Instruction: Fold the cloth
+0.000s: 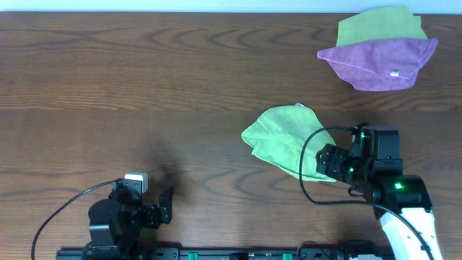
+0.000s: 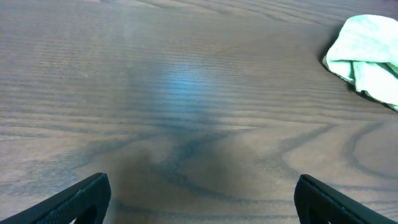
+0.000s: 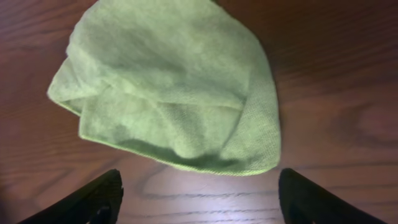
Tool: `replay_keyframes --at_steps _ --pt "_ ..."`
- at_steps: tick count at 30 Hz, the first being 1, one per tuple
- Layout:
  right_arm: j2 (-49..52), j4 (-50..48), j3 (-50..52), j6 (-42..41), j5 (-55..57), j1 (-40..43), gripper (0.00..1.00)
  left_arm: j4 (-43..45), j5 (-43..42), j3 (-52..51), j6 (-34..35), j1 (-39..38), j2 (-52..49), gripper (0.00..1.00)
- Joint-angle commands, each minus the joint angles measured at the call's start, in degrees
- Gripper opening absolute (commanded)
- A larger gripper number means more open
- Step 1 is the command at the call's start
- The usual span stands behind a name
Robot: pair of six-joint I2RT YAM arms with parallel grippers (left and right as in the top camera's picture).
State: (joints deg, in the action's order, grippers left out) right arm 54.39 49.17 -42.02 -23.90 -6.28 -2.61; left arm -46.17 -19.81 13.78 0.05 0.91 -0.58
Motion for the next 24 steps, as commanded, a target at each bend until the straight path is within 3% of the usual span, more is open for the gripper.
replay_keyframes --at_steps 1,7,13,24 --pt "1.03 -0.11 -0.24 -0.07 4.31 -0.35 0.82 -0.07 -1.68 -0.52 0.42 -0.28 0.37 0.95" --pt "8.26 -0.13 -0.24 -0.39 8.52 -0.17 0.83 -0.02 -2.75 -0.52 0.44 -0.28 0.37 0.95" --pt "16.83 -0.72 -0.02 -8.66 3.76 5.57 0.80 2.03 -7.91 -0.50 5.03 -0.28 0.37 0.95" --pt "17.42 -6.56 6.54 -0.22 -15.69 20.52 0.82 6.14 -8.83 3.08 15.72 -0.31 -8.00 0.96"
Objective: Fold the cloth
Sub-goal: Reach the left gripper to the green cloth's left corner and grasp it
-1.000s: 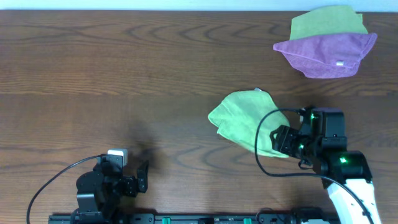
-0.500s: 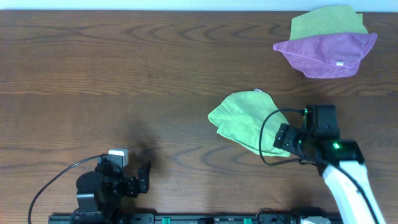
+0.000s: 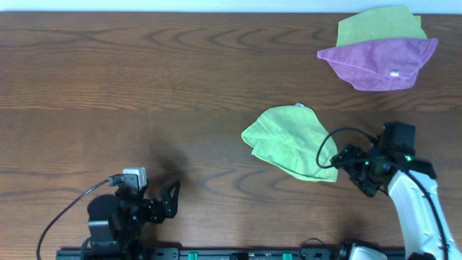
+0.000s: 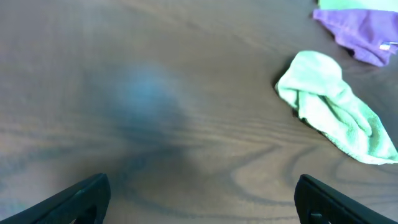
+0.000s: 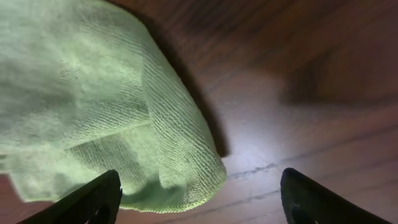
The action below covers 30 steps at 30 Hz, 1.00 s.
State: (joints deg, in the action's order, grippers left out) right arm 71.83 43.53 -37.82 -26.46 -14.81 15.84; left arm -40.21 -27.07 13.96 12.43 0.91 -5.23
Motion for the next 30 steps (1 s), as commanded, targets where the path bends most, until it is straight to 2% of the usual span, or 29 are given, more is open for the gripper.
replay_keyframes --at_steps 1,5,11,13,14,17,20,22,26,30 --pt "-0.02 -1.57 3.23 2.34 -7.80 2.51 0.82 0.13 -1.55 3.98 3.34 -0.31 -5.18 0.96" --pt "-0.02 -5.22 7.15 2.21 -11.32 3.32 0.79 -0.46 -1.53 10.62 2.95 -0.31 -15.72 0.96" --pt "-0.02 -11.50 11.30 -0.31 -12.41 3.32 0.64 -5.86 -2.38 23.08 0.37 -0.31 -33.53 0.96" --pt "-0.02 -14.19 12.63 -0.31 -12.39 3.32 0.52 -7.54 -5.14 27.12 -2.03 -0.31 -39.19 0.96" --pt "-0.02 -15.89 13.33 -0.33 -12.39 3.32 0.42 -7.74 -7.61 29.07 -2.93 -0.31 -42.34 0.96" --pt "-0.02 -18.38 13.97 -0.31 -12.26 3.32 0.28 -5.03 -11.23 30.62 -2.62 -0.31 -47.25 0.95" --pt "-0.02 -19.82 13.97 -0.28 -12.22 3.32 0.12 -2.51 -14.91 30.60 5.60 -0.31 -52.30 0.95" --pt "-0.02 -19.80 13.97 -0.26 -12.22 3.32 0.02 -0.83 -16.44 30.60 8.44 -0.33 -54.77 0.95" --pt "-0.04 -19.80 13.97 -0.26 -12.24 3.30 0.01 3.10 -23.87 30.56 9.51 -1.60 -60.61 0.96" --pt "-0.04 -19.78 13.94 -0.26 -12.52 3.30 0.02 7.72 -27.50 30.56 10.84 -6.60 -67.21 0.96"
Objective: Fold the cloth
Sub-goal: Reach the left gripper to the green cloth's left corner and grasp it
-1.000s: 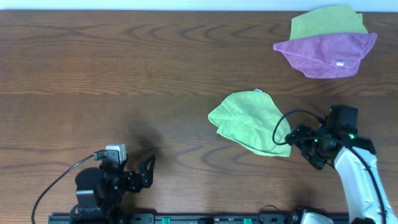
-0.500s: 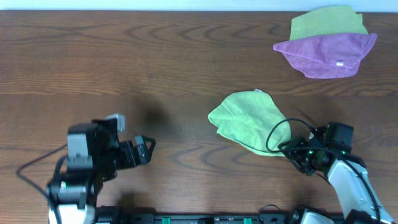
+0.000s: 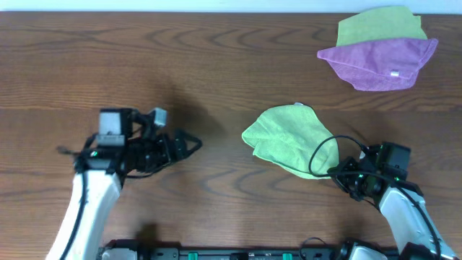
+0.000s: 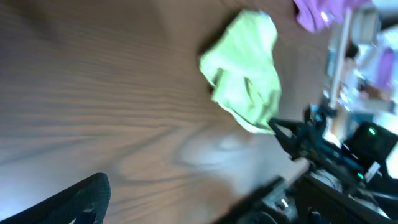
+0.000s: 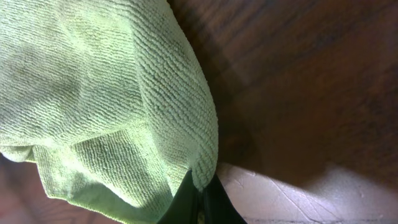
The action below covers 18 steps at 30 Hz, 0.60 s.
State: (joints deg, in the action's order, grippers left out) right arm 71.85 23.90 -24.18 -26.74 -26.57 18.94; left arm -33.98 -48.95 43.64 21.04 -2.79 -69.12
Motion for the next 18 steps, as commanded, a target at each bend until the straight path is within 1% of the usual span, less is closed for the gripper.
replay_keyframes --at_steps 1,3,6,9,15,18 --pt "-0.07 -0.15 0.31 0.02 -1.03 0.20 0.02 3.06 -6.21 0.87 3.02 -4.70 -5.07 0.96" --pt "-0.07 -0.13 0.31 0.02 -1.51 0.20 0.02 6.19 -6.54 0.87 4.28 -7.91 -8.00 0.96" --pt "-0.07 -0.13 0.31 0.02 -2.56 0.20 0.01 13.35 -6.60 0.87 7.80 -13.40 -12.61 0.96" --pt "-0.07 -0.13 0.31 0.02 -3.45 0.17 0.02 19.74 -6.43 0.87 10.75 -16.92 -15.89 0.96" --pt "-0.07 -0.15 0.31 0.02 -5.20 0.17 0.01 29.94 -5.97 0.87 15.26 -20.20 -22.47 0.97" --pt "-0.07 -0.13 0.31 0.02 -5.20 0.17 0.01 34.84 -6.21 0.90 16.72 -21.35 -25.75 1.00"
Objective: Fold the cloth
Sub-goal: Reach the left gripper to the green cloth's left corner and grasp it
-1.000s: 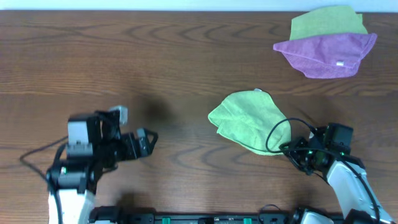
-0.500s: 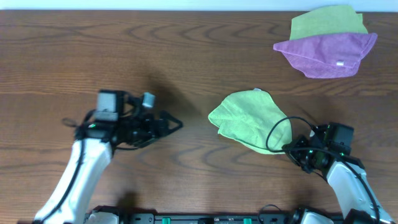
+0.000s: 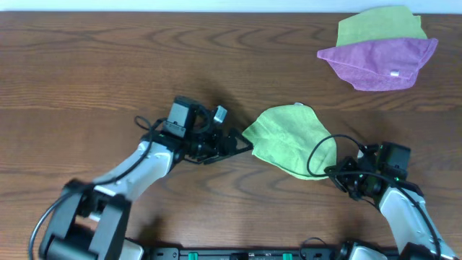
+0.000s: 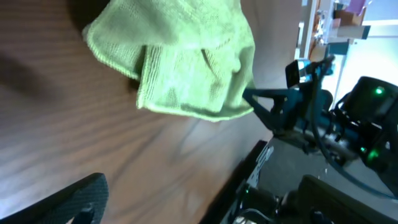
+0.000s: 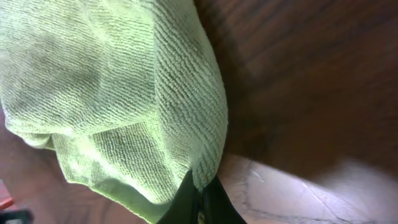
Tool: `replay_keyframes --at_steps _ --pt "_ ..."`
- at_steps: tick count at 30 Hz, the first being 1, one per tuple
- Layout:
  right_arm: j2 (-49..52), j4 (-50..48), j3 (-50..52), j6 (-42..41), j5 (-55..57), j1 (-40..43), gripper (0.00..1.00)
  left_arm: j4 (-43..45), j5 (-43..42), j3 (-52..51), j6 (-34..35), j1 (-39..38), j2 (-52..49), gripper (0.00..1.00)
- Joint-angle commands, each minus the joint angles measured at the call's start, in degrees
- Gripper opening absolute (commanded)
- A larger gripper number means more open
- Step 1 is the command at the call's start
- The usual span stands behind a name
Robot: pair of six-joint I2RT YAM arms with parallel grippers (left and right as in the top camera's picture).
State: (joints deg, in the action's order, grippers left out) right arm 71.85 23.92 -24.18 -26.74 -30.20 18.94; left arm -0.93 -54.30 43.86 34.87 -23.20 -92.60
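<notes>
A crumpled light green cloth lies on the wooden table right of centre. My right gripper is shut on the cloth's near-right corner; in the right wrist view the cloth hangs from the pinched fingertips of that gripper. My left gripper is open, low and just left of the cloth's left edge. In the left wrist view the cloth lies ahead of the gripper, whose spread fingers hold nothing.
A purple cloth lies folded on a yellow-green cloth at the table's back right corner. The right arm shows beyond the cloth in the left wrist view. The table's front edge is close behind both arms.
My left gripper has moved right from the table's left-middle to the green cloth's left edge, still open. The right gripper stays shut on the cloth's near-right corner, almost unmoved.
Both grippers were open, the left at the front left, the right above the cloth's near-right part. The right then dropped beside that corner and later was shut on it, while the left arm moved out across the table and now sits at the cloth's left edge.
</notes>
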Motion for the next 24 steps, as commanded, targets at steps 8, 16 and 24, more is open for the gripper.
replay_keyframes --at_steps 8,16,24 --pt "-0.07 -0.17 0.31 0.00 -1.57 0.17 0.01 7.30 -0.83 0.68 4.61 -4.37 -7.54 1.00" --pt "-0.07 -0.20 0.31 -0.02 -1.79 0.17 0.01 11.34 0.48 0.68 5.77 -5.88 -11.50 0.95" --pt "-0.07 -0.17 0.31 -0.02 -1.81 0.17 0.01 16.68 1.42 0.68 7.72 -6.10 -14.05 0.91"
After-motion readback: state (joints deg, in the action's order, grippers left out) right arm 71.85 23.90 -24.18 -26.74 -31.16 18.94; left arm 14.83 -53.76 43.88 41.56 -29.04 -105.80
